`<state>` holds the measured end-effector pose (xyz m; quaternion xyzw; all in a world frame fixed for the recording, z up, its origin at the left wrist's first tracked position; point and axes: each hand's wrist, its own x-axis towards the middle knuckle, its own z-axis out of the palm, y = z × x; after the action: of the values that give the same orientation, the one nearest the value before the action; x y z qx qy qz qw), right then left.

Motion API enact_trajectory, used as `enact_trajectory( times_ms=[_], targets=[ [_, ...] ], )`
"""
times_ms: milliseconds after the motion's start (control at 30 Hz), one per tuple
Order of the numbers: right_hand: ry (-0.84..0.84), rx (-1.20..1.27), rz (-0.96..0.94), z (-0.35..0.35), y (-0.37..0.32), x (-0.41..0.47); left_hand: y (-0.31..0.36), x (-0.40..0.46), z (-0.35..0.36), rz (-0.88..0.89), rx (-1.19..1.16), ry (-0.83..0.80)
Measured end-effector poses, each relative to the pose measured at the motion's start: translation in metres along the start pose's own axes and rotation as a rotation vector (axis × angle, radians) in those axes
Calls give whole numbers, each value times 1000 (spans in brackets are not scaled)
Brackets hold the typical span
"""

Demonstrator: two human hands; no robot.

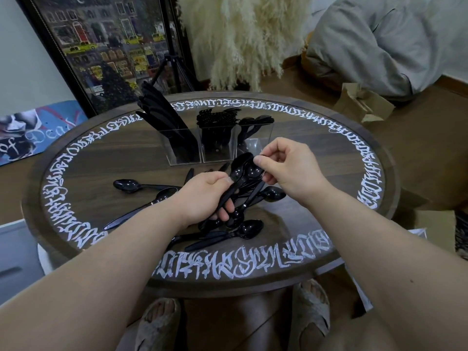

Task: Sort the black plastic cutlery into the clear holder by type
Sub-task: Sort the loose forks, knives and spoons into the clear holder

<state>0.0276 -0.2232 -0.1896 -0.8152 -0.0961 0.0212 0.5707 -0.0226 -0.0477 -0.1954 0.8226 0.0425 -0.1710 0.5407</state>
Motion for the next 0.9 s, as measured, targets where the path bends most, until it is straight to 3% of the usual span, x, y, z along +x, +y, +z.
enact_trajectory(
  times_ms=[167,300,500,633,733,900],
  targets=[
    [63,46,-20,4,-1,1,4,4,5,131,205,4],
    [66,89,-6,3,0,1,1,8,4,167,227,38],
    [-35,-143,-39,5,0,-1,1,11,9,209,278,87],
    [44,-7,-50,0,-3,-2,11,8,14,268,430,102],
    [148,91,-65,-9,-4,-3,14,11,17,444,667,304],
    [312,54,-157,-34,-8,-5,18,18,6,629,763,707]
  ],
)
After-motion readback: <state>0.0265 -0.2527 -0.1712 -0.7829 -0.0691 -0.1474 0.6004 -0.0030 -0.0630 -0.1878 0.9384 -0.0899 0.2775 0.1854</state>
